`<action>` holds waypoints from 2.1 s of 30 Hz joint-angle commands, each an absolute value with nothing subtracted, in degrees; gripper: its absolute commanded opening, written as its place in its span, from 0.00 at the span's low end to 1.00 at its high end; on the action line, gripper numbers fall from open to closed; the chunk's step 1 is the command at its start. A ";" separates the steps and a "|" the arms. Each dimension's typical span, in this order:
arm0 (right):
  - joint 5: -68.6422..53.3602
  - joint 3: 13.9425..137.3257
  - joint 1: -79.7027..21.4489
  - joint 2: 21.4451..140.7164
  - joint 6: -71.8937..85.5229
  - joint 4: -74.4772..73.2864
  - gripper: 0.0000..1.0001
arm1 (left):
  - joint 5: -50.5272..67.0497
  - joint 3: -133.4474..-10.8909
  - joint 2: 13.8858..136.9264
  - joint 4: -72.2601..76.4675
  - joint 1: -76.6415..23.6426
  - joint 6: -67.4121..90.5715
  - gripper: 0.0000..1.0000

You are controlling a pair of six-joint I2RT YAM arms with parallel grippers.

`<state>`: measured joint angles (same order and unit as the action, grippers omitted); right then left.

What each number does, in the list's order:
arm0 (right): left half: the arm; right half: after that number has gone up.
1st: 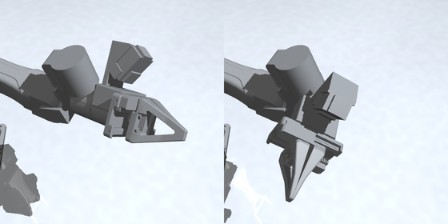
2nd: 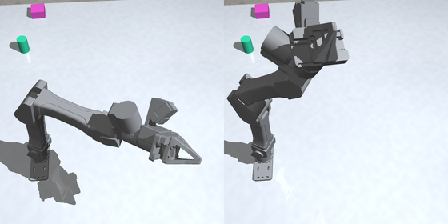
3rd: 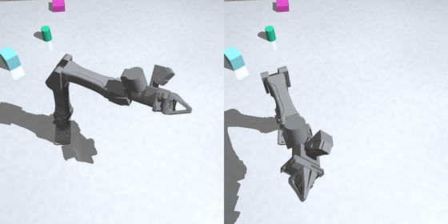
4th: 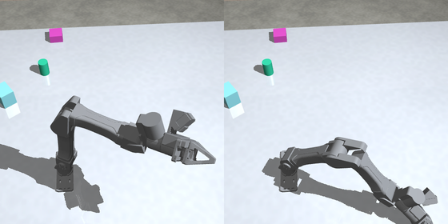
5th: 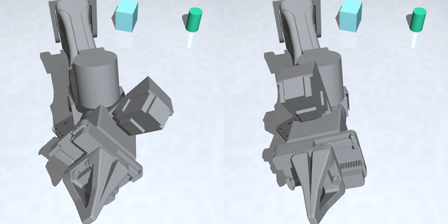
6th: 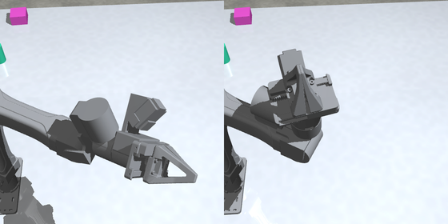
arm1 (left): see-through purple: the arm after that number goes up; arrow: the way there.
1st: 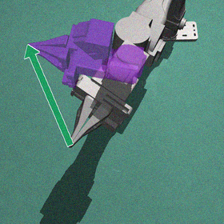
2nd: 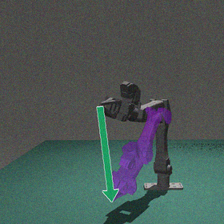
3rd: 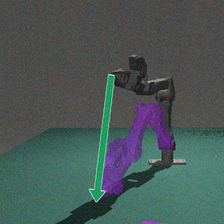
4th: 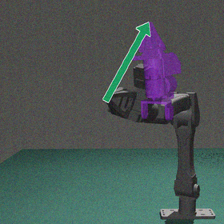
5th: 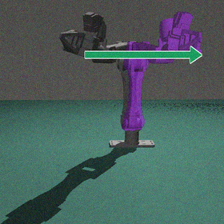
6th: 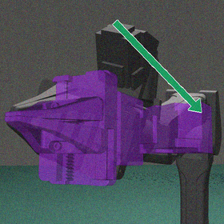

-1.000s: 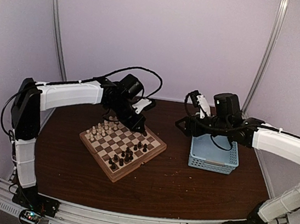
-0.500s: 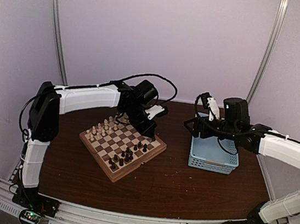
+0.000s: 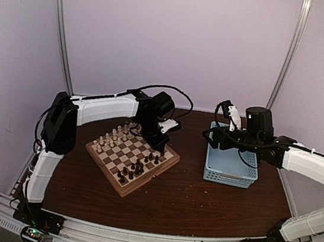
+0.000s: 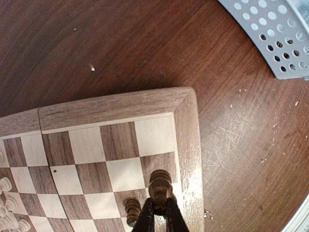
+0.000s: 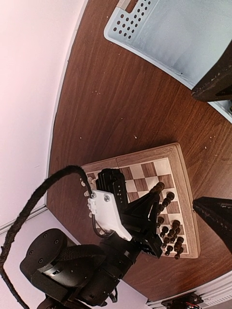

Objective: Set up the chess pieces on the board
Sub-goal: Place the chess piece on the chessboard, then adjust the chess piece in the storage box.

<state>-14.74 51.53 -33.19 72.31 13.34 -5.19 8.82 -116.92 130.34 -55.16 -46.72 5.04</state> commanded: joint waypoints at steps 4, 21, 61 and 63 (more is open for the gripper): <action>-14.98 50.62 -32.43 71.36 13.27 -3.34 0.70 | 7.67 -119.62 132.75 -57.18 -47.11 3.96 0.05; -15.87 50.54 -32.17 71.24 13.80 -3.44 0.70 | 10.38 -120.24 133.64 -57.13 -47.26 4.43 0.07; 13.63 48.61 -27.08 53.90 21.70 -25.30 1.00 | 1.48 -96.04 101.14 -31.77 -48.77 7.16 0.64; 15.39 50.82 -26.21 55.79 22.06 -31.15 0.99 | 0.89 -91.89 97.96 -30.01 -48.78 9.00 0.78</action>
<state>9.52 47.70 -27.64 52.95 20.45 -20.62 3.22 -98.41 102.52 -38.13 -48.42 6.22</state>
